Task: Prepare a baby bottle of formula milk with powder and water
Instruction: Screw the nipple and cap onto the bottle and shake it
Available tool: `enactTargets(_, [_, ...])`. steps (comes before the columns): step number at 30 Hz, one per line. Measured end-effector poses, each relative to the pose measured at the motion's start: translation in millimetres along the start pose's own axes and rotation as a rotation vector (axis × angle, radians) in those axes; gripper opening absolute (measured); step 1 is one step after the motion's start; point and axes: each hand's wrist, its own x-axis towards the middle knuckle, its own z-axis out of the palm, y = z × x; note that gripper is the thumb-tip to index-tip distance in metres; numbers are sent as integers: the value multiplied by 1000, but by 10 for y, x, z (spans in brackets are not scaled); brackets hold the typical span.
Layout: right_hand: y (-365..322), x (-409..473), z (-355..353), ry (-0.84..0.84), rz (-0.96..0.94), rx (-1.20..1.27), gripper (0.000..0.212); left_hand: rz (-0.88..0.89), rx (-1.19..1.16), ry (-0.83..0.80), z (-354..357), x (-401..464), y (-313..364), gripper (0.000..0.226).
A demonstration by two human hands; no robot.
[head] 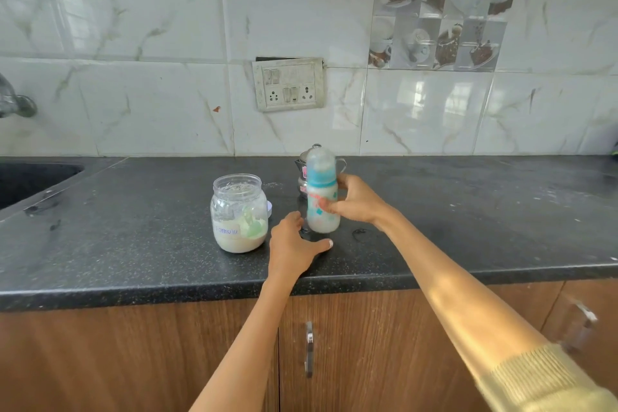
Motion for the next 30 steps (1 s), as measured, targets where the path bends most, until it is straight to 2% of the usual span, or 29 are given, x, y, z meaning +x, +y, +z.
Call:
enactTargets(3, [91, -63, 42, -39, 29, 22, 46, 3, -1, -1, -2, 0, 7, 78])
enactTargets(7, [191, -107, 77, -58, 46, 62, 46, 45, -46, -18, -18, -20, 18, 62])
enactTargets(11, [264, -145, 112, -63, 35, 210, 45, 54, -39, -27, -24, -16, 31, 54])
enactTargets(13, [325, -196, 161, -26, 32, 262, 50, 54, -21, -25, -18, -11, 29, 53])
enactTargets(15, [397, -254, 220, 81, 47, 297, 57, 59, -6, -23, -10, -14, 34, 52])
enactTargets(18, [433, -286, 285, 201, 45, 228, 50, 56, -9, -15, -16, -11, 24, 53])
enactTargets(21, [451, -286, 295, 185, 63, 147, 54, 41, -14, -39, -42, 0, 11, 54])
enactTargets(25, [471, -295, 287, 187, 85, 154, 61, 39, -29, -61, -58, 17, -5, 51])
enactTargets(30, [463, -303, 275, 188, 99, 188, 56, 13, -32, -61, -57, 14, 18, 51])
